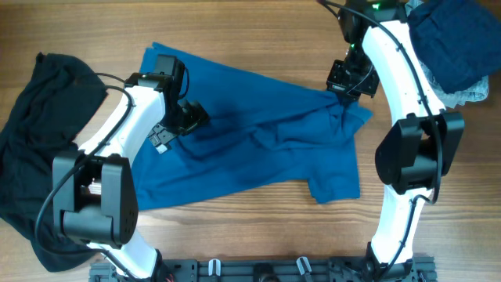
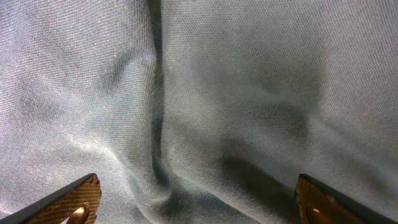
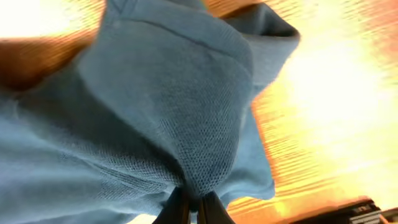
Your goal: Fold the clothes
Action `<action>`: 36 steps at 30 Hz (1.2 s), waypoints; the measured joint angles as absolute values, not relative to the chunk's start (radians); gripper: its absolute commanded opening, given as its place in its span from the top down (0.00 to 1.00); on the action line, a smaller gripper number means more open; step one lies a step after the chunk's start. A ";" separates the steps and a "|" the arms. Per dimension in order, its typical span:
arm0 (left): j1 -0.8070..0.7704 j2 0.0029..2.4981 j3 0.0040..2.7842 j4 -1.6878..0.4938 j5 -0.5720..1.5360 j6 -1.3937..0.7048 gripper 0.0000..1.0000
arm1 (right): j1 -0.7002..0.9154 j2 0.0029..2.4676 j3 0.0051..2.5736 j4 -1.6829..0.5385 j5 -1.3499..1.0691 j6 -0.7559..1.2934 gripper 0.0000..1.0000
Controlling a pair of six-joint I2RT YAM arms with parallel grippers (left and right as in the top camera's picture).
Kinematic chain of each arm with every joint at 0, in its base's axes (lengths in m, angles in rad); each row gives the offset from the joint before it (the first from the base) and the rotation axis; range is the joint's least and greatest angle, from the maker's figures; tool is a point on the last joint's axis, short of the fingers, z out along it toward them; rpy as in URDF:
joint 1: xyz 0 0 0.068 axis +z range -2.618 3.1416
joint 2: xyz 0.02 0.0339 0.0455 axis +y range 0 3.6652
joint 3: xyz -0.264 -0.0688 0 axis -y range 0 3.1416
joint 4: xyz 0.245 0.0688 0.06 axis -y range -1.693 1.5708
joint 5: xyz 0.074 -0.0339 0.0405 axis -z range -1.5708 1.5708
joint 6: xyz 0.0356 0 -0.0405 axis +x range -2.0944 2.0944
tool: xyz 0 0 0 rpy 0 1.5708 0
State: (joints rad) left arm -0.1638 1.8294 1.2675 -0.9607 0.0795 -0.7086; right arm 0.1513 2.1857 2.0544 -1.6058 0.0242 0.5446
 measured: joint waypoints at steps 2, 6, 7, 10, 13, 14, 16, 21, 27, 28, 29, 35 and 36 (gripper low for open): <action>-0.164 1.829 1.267 -0.960 0.080 -0.709 0.00 | 0.159 2.184 2.051 -1.605 0.041 0.554 0.96; -0.164 1.829 1.267 -0.936 0.080 -0.709 0.00 | 0.162 2.065 2.047 -1.605 0.061 0.544 0.96; -0.164 1.829 1.267 -0.933 0.080 -0.709 0.00 | 0.162 2.026 2.047 -1.605 0.043 0.516 0.96; -0.164 1.829 1.267 -0.926 0.080 -0.709 0.00 | 0.171 1.924 2.034 -1.610 -0.053 0.428 0.73; -0.164 1.829 1.267 -0.926 0.080 -0.709 0.00 | 0.200 1.921 1.882 -1.592 -0.062 0.414 0.70; -0.164 1.829 1.267 -0.926 0.080 -0.709 0.00 | 0.208 1.925 1.822 -1.571 -0.050 0.430 0.56; -0.164 1.829 1.267 -0.923 0.080 -0.709 0.00 | 0.208 1.930 1.776 -1.531 -0.020 0.456 0.23; -0.164 1.829 1.267 -0.937 0.080 -0.709 0.00 | 0.009 1.930 1.776 -1.407 -0.028 0.474 0.22; -0.164 1.829 1.267 -0.936 0.080 -0.709 0.00 | -0.217 1.929 1.670 -1.247 -0.431 0.266 0.26; -0.164 1.829 1.267 -0.934 0.080 -0.709 0.00 | -0.224 1.930 1.608 -1.211 -0.494 0.246 0.26; -0.164 1.829 1.267 -0.933 0.080 -0.709 0.00 | -0.222 1.929 1.562 -1.151 -0.561 0.228 0.26; -0.164 1.829 1.267 -0.936 0.080 -0.709 0.00 | -0.199 1.930 1.316 -0.857 -0.765 0.287 0.29; -0.164 1.829 1.267 -0.934 0.080 -0.709 0.00 | -0.200 1.930 1.299 -0.831 -0.770 0.297 0.30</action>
State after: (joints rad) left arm -0.1638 1.8294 1.2675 -0.9344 0.0795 -0.7090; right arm -0.1997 1.9305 1.2987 -0.8314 -0.7704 0.2974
